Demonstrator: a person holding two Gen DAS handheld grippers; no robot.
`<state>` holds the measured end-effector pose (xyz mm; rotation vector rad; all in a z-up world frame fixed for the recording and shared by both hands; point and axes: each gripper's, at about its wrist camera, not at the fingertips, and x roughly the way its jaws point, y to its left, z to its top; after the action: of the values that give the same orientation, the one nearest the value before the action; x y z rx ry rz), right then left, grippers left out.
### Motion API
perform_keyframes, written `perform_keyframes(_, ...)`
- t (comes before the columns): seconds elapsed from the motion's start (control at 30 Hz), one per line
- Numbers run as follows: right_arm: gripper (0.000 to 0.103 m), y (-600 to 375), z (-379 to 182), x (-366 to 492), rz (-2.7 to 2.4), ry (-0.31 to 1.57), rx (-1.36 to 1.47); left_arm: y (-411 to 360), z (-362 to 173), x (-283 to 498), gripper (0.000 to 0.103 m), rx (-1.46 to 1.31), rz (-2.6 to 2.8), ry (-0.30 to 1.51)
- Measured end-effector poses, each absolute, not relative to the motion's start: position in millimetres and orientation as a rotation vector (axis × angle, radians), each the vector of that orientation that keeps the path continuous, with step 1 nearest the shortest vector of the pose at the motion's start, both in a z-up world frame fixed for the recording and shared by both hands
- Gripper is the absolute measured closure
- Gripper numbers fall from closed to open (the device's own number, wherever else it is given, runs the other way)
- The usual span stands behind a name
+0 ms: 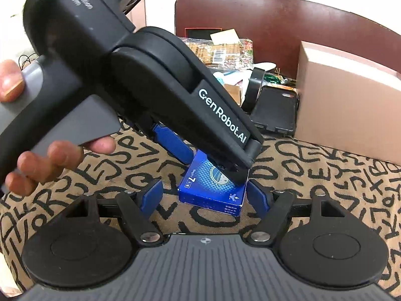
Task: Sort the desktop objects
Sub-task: 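Lift and carry the blue medicine box with the left tool over the cardboard box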
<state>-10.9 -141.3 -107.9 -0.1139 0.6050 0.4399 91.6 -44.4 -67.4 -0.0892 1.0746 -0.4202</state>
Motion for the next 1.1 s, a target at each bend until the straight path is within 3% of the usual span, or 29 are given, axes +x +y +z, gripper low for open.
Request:
perform_keyframes(0.37,0.032,-148,-119,6,0.418,0.644,-0.054,-61,-70,92,0.032,-0.028,-0.399,1.055)
perform_keyframes(0.47,0.034,-147,-119,4,0.408,0.635,-0.062,-63,-67,90,0.040,-0.021,-0.393,1.053)
perform_keyframes(0.7,0.034,-156,-114,-4,0.398,0.629,-0.050,-73,-57,78,0.040,0.005,-0.408,1.026)
perform_keyframes(1.1,0.034,-182,-59,-26,0.322,0.504,-0.043,-100,13,60,0.040,0.005,-0.478,0.834)
